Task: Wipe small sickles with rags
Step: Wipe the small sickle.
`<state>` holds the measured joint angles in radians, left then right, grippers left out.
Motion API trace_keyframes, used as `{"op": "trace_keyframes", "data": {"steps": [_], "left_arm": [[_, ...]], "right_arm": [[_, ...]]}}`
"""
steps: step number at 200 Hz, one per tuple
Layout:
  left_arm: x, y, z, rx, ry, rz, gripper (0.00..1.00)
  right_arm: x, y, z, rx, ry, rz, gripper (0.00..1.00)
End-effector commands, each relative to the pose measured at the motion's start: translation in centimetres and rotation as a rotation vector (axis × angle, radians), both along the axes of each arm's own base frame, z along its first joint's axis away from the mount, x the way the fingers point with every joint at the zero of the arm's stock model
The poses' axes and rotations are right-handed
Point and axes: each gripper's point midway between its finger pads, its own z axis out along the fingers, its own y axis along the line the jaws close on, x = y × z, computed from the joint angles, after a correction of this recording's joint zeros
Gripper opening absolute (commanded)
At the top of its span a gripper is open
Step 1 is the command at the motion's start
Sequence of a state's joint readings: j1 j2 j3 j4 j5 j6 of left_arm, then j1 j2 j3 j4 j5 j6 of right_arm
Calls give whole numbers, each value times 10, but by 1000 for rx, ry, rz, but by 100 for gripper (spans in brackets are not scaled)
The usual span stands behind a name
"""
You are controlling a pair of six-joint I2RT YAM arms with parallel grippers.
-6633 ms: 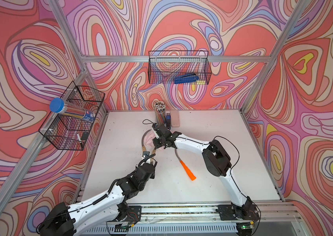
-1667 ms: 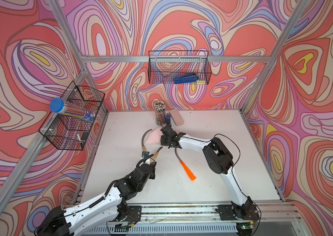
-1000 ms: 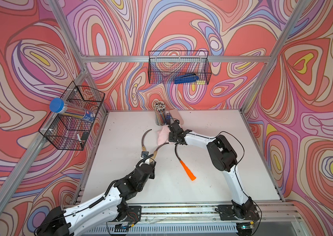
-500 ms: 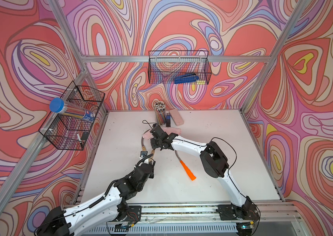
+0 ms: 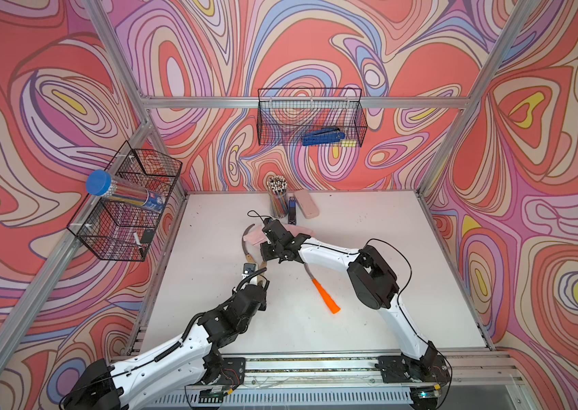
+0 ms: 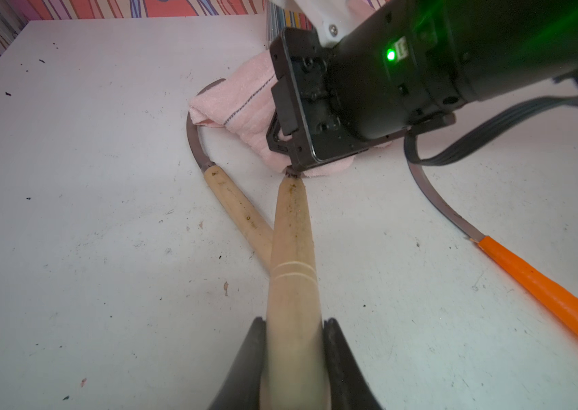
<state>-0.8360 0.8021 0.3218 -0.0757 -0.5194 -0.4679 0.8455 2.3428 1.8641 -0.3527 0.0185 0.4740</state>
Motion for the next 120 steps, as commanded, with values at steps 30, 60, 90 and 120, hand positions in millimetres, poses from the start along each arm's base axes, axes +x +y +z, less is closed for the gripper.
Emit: {"op": "trace_keyframes", "data": {"steps": [30, 60, 90, 120], "left_arm": [[2, -4, 10, -35, -23, -6, 0], [2, -4, 11, -35, -26, -7, 0], [3, -5, 10, -34, -23, -8, 0], [3, -5, 10, -33, -25, -7, 0]], "right_arm": [[62, -103, -26, -117, 32, -259, 0], [83, -145, -35, -175, 25, -324, 0], [89, -149, -34, -180, 20, -315, 0], [78, -122, -28, -115, 47, -248, 0]]}}
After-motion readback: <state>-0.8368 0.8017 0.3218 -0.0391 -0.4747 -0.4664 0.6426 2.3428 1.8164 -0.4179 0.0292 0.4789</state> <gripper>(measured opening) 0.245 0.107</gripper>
